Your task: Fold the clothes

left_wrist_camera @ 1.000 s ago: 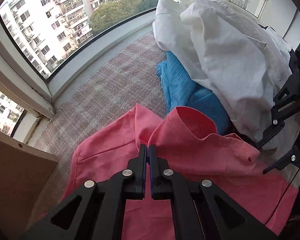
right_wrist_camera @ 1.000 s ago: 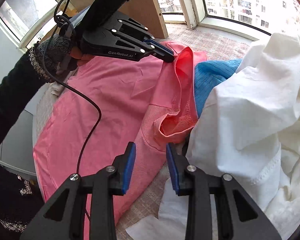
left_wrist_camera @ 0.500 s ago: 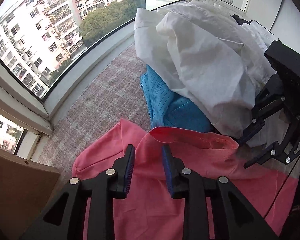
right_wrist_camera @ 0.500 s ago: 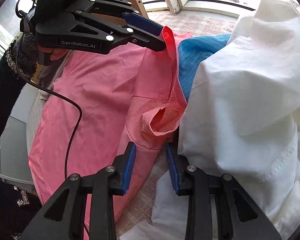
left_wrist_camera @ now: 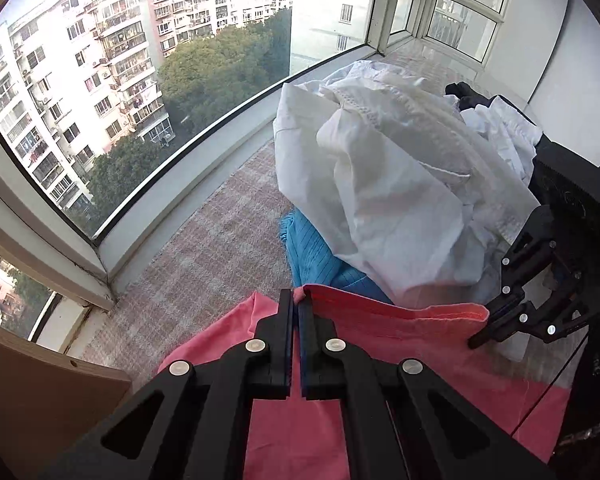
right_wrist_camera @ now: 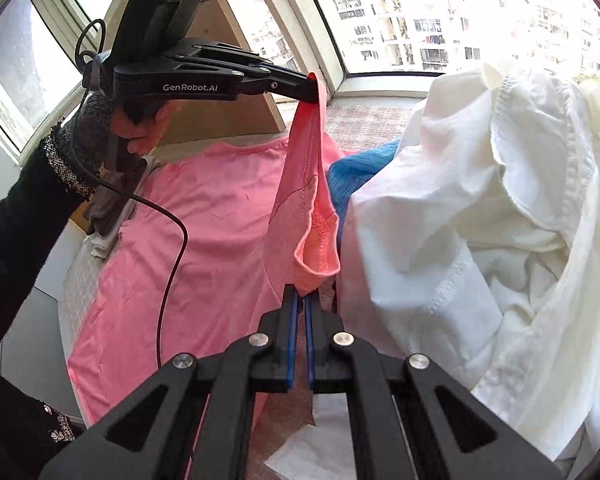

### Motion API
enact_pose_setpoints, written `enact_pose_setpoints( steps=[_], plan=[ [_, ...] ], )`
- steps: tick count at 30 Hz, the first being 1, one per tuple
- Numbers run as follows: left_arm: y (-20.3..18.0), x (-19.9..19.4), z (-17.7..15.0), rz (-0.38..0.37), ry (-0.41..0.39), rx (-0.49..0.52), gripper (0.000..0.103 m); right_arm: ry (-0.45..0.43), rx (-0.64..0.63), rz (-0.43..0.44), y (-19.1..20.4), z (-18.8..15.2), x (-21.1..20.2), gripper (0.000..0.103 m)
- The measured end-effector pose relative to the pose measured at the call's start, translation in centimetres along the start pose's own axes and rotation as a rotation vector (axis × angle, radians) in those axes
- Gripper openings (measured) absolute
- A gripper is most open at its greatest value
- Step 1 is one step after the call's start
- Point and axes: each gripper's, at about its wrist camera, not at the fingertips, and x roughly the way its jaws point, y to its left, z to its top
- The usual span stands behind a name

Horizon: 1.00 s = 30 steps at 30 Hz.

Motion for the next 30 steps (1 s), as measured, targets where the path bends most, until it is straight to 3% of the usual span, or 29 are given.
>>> enact_pose_setpoints(
  steps=[4, 7, 10, 11, 13, 17, 19, 20, 22, 25, 28, 30],
  plan=[
    [-0.4, 2.5, 2.7, -0.024, -0.02, 0.024, 0.001, 0.05, 0.085, -0.06, -2.0, -0.4, 0.9, 0.003],
    [-0.8, 6.0, 3.0, -0.017, 0.043, 0.04, 0.003, 0.067, 0.103, -0.067, -3.1, -0.9, 1.0, 0.003],
    [-0.3, 7.7, 2.8, -0.002, 0.097, 0.027, 0.007, 0.047, 0.118, -0.003, -3.1, -0.4, 0.0, 0.003],
    [0.0, 8.0, 2.7, -0.002, 0.11, 0.015, 0.016, 0.034, 0.103, 0.017, -2.6, 0.1, -0.1, 0.004],
    [0.5, 7.4, 2.8, -0.007, 0.099, -0.017, 0.023, 0.029, 0.053, 0.053, -0.4, 1.3, 0.6, 0.004],
    [1.4, 3.6, 3.6, 0.017, 0.016, -0.057, 0.026, 0.077, 0.004, 0.098, 2.8, 3.4, 5.5, 0.006],
    [2.0, 1.0, 3.9, 0.041, -0.035, -0.086, 0.03, 0.113, -0.002, 0.073, 2.6, 3.9, 7.5, 0.006],
    [2.3, -0.6, 3.5, 0.059, -0.055, -0.101, 0.031, 0.143, -0.009, 0.006, 2.5, 3.9, 8.7, 0.006],
    [2.8, -4.0, 1.8, 0.103, -0.084, -0.135, 0.032, 0.247, 0.0, -0.158, 0.6, 3.2, 9.1, 0.006],
    [2.7, -9.9, -3.4, 0.177, -0.108, -0.182, 0.033, 0.238, 0.041, -0.118, -0.7, 2.4, 7.3, 0.006],
    [1.7, -16.6, -11.1, 0.267, -0.128, -0.294, 0.042, 0.177, 0.026, -0.098, 0.5, 2.3, 4.9, 0.008],
    [0.1, -20.7, -16.4, 0.322, -0.142, -0.398, 0.042, 0.15, 0.003, -0.039, 2.2, 2.2, 4.2, 0.018]
  ],
)
